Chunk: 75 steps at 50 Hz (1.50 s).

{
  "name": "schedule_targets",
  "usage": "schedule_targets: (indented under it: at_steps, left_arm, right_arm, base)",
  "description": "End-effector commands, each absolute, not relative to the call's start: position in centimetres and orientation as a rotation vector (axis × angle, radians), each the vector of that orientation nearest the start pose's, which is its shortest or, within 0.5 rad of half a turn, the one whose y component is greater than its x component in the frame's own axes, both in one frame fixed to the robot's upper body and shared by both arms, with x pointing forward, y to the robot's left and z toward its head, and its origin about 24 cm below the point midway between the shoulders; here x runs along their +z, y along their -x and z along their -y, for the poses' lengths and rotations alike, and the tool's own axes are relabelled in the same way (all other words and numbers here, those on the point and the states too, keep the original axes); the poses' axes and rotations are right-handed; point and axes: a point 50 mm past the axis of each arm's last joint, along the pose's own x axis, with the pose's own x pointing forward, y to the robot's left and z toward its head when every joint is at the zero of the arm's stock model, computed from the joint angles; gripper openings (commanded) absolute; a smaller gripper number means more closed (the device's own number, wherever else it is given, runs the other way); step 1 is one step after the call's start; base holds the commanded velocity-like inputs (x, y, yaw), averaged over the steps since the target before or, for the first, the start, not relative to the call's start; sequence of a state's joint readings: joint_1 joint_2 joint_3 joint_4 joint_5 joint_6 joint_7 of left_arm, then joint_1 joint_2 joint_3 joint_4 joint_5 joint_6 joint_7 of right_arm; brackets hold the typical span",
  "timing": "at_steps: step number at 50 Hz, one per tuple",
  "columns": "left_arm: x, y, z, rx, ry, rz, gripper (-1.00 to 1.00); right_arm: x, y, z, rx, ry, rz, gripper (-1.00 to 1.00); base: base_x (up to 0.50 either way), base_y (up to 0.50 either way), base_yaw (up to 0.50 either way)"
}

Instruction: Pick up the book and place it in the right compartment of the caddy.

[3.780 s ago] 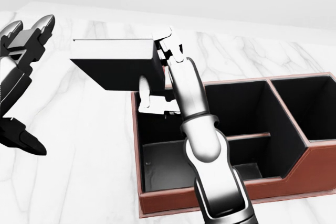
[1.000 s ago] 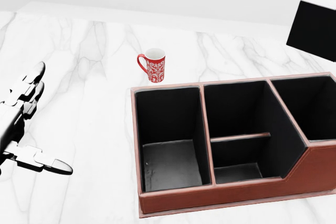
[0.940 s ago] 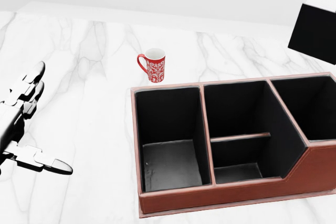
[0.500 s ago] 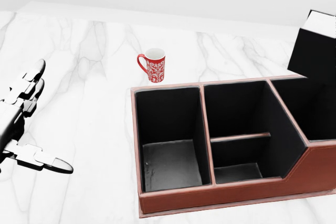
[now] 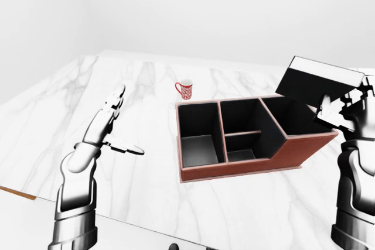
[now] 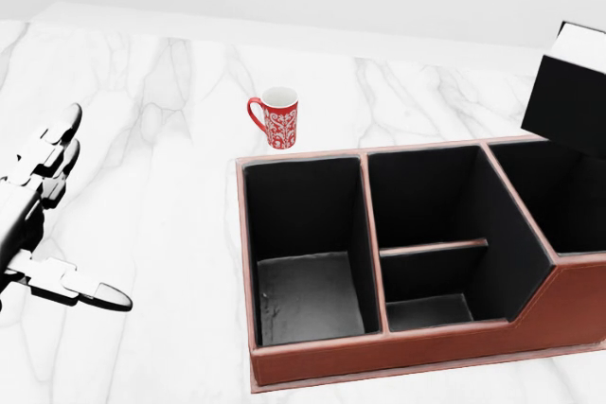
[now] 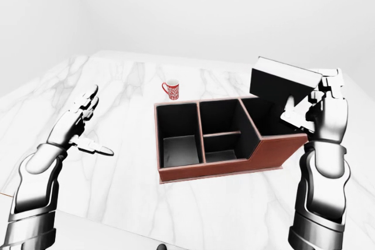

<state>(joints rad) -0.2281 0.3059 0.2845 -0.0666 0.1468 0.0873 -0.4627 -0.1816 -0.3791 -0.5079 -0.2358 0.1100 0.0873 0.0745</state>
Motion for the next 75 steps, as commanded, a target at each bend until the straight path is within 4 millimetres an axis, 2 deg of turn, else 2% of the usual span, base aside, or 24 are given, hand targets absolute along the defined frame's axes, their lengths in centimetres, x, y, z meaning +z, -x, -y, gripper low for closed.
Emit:
schedule_targets:
  at_steps: [1,8,9,19,20,21,25,40,46,53,59,60,61,75]
  left_arm:
    - [13.0,-28.5,-23.5,-0.170,-0.455,0.136,1.00]
    - [13.3,-28.4,-23.3,-0.176,-0.464,0.147,1.00]
    - [13.4,-28.4,-23.3,-0.175,-0.465,0.150,1.00]
    - [13.5,-28.4,-23.3,-0.175,-0.467,0.155,1.00]
    - [13.5,-28.4,-23.3,-0.175,-0.468,0.154,1.00]
    - [13.5,-28.4,-23.2,-0.175,-0.468,0.156,1.00]
    - [13.5,-28.4,-23.2,-0.177,-0.469,0.157,1.00]
    - [13.5,-28.4,-23.2,-0.179,-0.466,0.157,1.00]
    - [13.6,-28.3,-23.1,-0.179,-0.467,0.160,1.00]
    - [13.4,-28.4,-23.2,-0.180,-0.465,0.155,1.00]
    - [13.4,-28.3,-23.2,-0.179,-0.463,0.156,1.00]
    - [13.4,-28.4,-23.1,-0.180,-0.464,0.157,1.00]
    - [13.5,-28.4,-23.1,-0.180,-0.465,0.158,1.00]
    - [13.5,-28.4,-23.1,-0.180,-0.465,0.159,1.00]
  right_arm:
    - [19.5,-23.8,30.1,-0.378,0.279,0.478,-1.00]
    - [19.6,-23.2,29.8,-0.367,0.289,0.489,-1.00]
    - [17.8,-23.3,29.9,-0.372,0.271,0.418,-1.00]
    - [15.8,-23.0,29.5,-0.354,0.251,0.347,-1.00]
    - [17.4,-22.5,29.1,-0.345,0.271,0.415,-1.00]
    - [17.9,-22.3,28.9,-0.339,0.279,0.442,-1.00]
    - [18.6,-21.5,28.2,-0.322,0.292,0.485,-1.00]
    - [19.4,-21.1,27.6,-0.313,0.298,0.528,-1.00]
    - [18.6,-21.3,27.9,-0.323,0.288,0.492,-1.00]
    - [19.0,-21.1,27.7,-0.321,0.291,0.512,-1.00]
    - [19.0,-21.0,28.7,-0.352,0.245,0.519,-1.00]
    - [17.5,-21.3,29.0,-0.356,0.224,0.453,-1.00]
    - [17.4,-21.5,28.9,-0.353,0.225,0.447,-1.00]
    - [17.4,-21.5,28.9,-0.353,0.223,0.446,-1.00]
  base:
    - [0.00,0.00,0.00]
    - [0.00,0.00,0.00]
    - [0.00,0.00,0.00]
    - [0.00,0.00,0.00]
    - [0.00,0.00,0.00]
    - [0.00,0.00,0.00]
    - [0.00,0.00,0.00]
    - [0.00,0.00,0.00]
    - [0.00,0.00,0.00]
    - [0.00,0.00,0.00]
    - [0.00,0.00,0.00]
    - [0.00,0.00,0.00]
    - [0.00,0.00,0.00]
    - [0.00,0.00,0.00]
